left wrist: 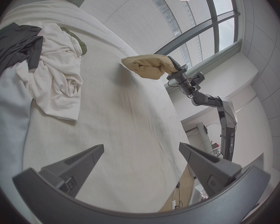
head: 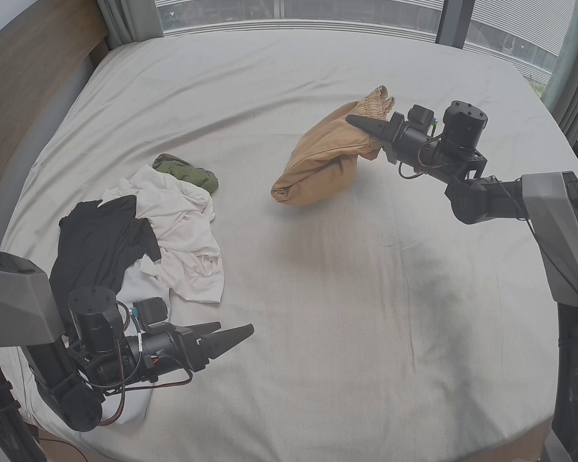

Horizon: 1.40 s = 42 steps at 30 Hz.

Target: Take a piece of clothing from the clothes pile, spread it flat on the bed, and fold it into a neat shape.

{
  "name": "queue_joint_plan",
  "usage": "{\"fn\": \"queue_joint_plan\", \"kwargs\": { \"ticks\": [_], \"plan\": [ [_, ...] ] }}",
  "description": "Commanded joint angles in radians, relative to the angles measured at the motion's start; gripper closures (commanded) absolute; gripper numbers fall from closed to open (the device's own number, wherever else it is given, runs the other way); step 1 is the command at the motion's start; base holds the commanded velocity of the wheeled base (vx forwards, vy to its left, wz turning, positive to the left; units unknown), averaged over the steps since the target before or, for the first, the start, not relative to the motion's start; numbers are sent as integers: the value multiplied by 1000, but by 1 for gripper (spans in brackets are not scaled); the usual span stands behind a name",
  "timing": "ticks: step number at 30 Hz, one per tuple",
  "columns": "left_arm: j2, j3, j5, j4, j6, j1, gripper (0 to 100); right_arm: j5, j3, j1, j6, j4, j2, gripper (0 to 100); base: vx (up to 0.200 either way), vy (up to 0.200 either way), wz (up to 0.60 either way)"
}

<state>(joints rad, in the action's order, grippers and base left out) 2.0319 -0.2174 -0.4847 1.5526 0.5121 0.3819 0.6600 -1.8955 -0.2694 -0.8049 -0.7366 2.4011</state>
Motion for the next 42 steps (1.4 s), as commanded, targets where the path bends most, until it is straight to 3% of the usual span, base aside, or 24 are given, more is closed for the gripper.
{"fn": "queue_joint_plan", "kwargs": {
  "ticks": [1,19,32,33,38,42],
  "plan": [
    [1,3,0,0,2,0,0,-23,-76,6,0,6,109,100,0,0,0],
    [-9,7,0,1,2,0,0,-25,-71,55,6,36,142,100,0,0,0],
    [-15,6,0,1,2,-3,0,-28,107,52,56,3,122,100,0,0,0],
    [-15,6,0,0,2,-3,0,-28,119,53,56,-6,121,0,0,0,0],
    [-16,4,0,1,2,-3,0,-43,191,52,62,-27,96,0,0,0,0],
    [-18,3,0,1,2,-3,0,-57,334,53,127,-43,13,0,0,0,0]
  ]
}}
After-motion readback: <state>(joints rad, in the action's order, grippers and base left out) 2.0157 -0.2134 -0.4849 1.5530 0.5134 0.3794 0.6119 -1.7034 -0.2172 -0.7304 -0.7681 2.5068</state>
